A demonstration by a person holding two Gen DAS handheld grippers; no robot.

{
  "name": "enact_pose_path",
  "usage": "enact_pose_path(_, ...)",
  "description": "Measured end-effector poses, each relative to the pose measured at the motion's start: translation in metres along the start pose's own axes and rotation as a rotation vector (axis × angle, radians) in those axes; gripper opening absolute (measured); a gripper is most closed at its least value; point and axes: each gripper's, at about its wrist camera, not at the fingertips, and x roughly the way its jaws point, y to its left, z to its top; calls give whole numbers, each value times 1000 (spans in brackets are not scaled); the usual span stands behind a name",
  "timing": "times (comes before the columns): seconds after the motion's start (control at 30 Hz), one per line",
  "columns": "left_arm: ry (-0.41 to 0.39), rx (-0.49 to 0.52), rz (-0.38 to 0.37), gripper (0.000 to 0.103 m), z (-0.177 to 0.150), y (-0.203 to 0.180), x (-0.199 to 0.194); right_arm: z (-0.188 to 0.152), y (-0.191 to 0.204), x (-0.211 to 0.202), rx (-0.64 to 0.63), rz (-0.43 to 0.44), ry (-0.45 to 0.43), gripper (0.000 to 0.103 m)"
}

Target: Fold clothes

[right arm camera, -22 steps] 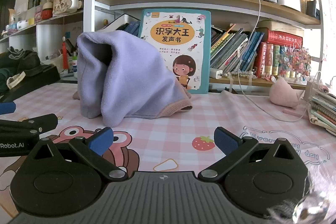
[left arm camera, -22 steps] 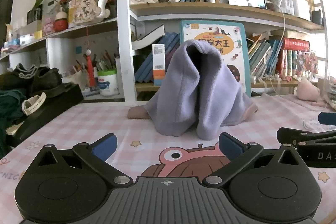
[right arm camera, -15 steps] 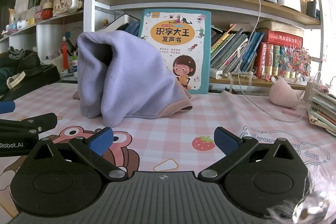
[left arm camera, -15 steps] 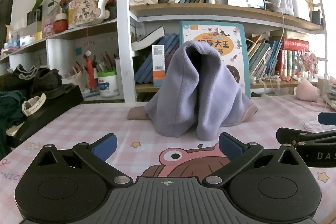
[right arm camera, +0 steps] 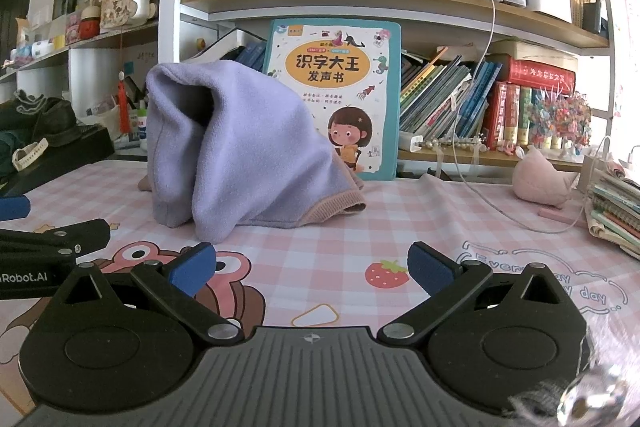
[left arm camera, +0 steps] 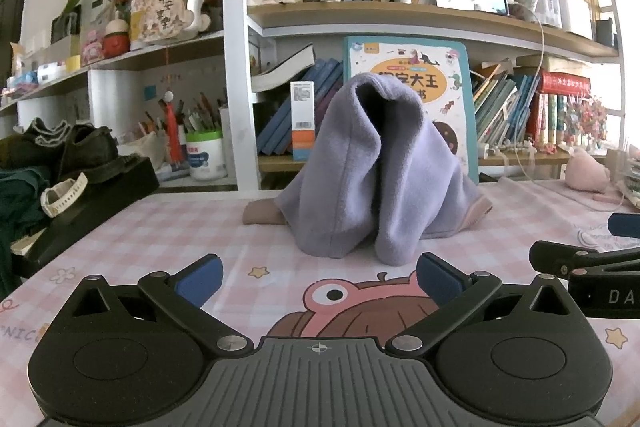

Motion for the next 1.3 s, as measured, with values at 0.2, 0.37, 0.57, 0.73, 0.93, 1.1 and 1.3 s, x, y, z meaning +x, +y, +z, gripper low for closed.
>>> enact_pose_path(0.2,0,-1,0,103,0,0,0,0,0,0,0,0,0,103)
enact_pose_path(0.37,1,2,-3,103,0,0,0,0,0,0,-1,-1,1,103)
enact_pose_path(0.57,6,3,-5,103,0,0,1,0,0,1,-3,0,5,103)
enact_pose_path(0.73,7,-5,20,103,1,0,1,0,1,1,-5,0,6,103)
enact_pose_path(0.93,9,-7,20,103,0,0,1,0,1,1,-4,-1,5,103)
enact_pose_path(1.1,9,-8,21,103,0,0,1,0,1,1,-4,-2,4,103)
enact_pose_path(1.3,11,-9,21,103,0,-1,1,0,1,0,-5,-5,2,103)
